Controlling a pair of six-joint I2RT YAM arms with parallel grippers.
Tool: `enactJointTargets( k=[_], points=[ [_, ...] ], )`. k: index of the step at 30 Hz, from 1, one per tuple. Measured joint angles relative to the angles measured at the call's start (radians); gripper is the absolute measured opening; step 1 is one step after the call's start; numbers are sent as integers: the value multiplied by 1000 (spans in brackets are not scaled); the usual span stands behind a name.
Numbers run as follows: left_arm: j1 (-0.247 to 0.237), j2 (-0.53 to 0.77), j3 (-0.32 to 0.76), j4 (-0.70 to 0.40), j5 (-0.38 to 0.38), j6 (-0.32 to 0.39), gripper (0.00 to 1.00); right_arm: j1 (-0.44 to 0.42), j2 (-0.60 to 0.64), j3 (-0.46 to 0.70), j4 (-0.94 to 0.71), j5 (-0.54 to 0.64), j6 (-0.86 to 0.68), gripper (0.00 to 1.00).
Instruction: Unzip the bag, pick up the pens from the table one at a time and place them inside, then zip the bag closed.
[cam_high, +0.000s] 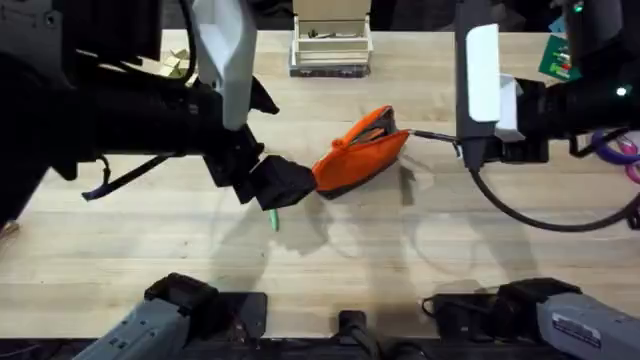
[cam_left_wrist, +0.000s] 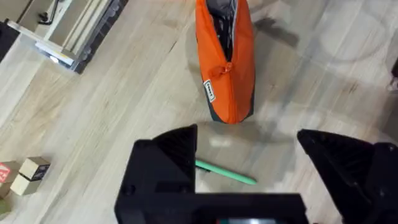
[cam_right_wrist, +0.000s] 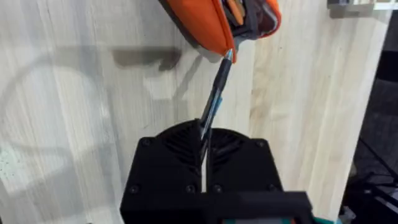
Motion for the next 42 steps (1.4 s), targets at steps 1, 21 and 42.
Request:
enactJointTargets(
  k=[1, 21, 42],
  points=[
    [0, 0, 0, 0, 0, 0, 993, 0, -6, 0, 0, 0, 0, 32],
    [0, 0, 0, 0, 0, 0, 993, 0, -3, 0, 68, -61, -261, 34],
    [0, 0, 0, 0, 0, 0, 994, 0, 157, 0, 198, -190, -484, 34]
  ],
)
